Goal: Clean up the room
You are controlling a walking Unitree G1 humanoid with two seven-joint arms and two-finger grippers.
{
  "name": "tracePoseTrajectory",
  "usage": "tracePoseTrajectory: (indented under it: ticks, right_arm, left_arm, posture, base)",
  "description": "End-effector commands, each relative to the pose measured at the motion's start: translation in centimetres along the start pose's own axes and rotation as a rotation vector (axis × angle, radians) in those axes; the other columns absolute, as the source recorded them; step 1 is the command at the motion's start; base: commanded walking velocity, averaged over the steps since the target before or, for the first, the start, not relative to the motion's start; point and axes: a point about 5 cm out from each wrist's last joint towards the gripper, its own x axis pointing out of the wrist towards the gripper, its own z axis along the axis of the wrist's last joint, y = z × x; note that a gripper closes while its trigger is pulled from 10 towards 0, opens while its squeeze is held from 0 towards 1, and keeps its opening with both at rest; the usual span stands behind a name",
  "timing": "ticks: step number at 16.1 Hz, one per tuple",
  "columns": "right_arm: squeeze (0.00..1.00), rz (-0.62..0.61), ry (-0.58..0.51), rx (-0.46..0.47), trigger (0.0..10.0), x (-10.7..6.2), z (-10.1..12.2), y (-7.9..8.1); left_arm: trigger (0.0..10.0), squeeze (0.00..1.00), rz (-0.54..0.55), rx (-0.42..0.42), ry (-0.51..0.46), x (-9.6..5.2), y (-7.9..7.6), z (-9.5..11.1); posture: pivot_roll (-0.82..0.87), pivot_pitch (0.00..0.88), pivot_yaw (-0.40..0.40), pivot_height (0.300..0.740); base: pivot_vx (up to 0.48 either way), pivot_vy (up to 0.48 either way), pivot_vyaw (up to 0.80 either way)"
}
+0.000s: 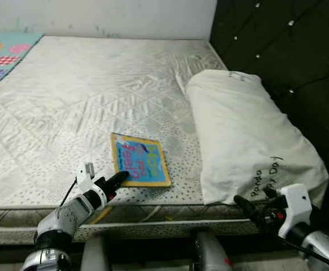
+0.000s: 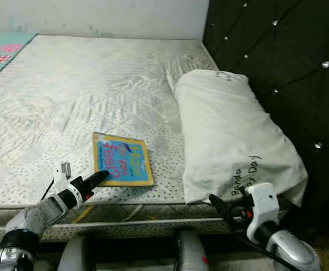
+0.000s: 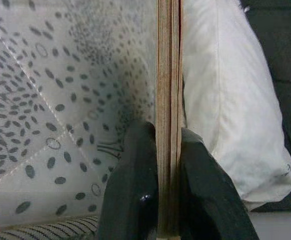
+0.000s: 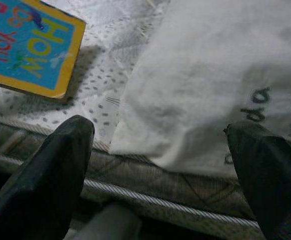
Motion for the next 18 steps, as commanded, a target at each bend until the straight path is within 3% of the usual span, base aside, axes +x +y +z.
tracePoseTrajectory:
  ticks: [1,5,7,9,14,18]
  right_arm:
    - [0.0,-0.012,-0.004,-0.03,10.0,-0.2,0.6,-0.5]
    - [0.0,-0.043,-0.01,-0.079,10.0,-0.6,1.5,-1.4]
    - [0.0,-0.073,-0.02,-0.103,10.0,-0.8,1.9,-1.9]
    - [0.0,-0.101,-0.04,-0.128,10.0,-0.7,2.5,-2.3]
    - [0.0,-0.119,-0.062,-0.147,10.0,-0.3,3.1,-2.1]
    - [0.0,-0.123,-0.054,-0.144,10.0,-0.2,2.8,-2.0]
  left_arm:
    - [10.0,0.0,-0.027,0.026,-0.042,0.2,-0.4,1.3]
    - [10.0,0.0,-0.029,-0.022,-0.132,0.1,0.2,2.4]
    - [10.0,0.0,-0.033,-0.023,-0.125,0.4,0.1,2.4]
    - [10.0,0.0,-0.074,-0.011,-0.088,1.6,-1.0,1.8]
    - [10.0,0.0,-0.174,0.024,0.047,4.7,-4.4,-1.5]
    - [10.0,0.0,-0.117,-0.031,0.099,4.6,-3.6,-3.9]
  posture:
    - [-0.31,0.0,-0.072,0.577]
    - [-0.35,0.0,-0.087,0.577]
    - [-0.36,0.0,-0.092,0.577]
    - [-0.37,0.0,-0.093,0.577]
    - [-0.37,0.0,-0.087,0.577]
    - [-0.37,0.0,-0.077,0.577]
  base:
    - [0.0,0.0,0.0]
    - [0.0,0.0,0.0]
    - [0.0,0.0,0.0]
    - [0.0,0.0,0.0]
    - [0.0,0.0,0.0]
    - [0.0,0.0,0.0]
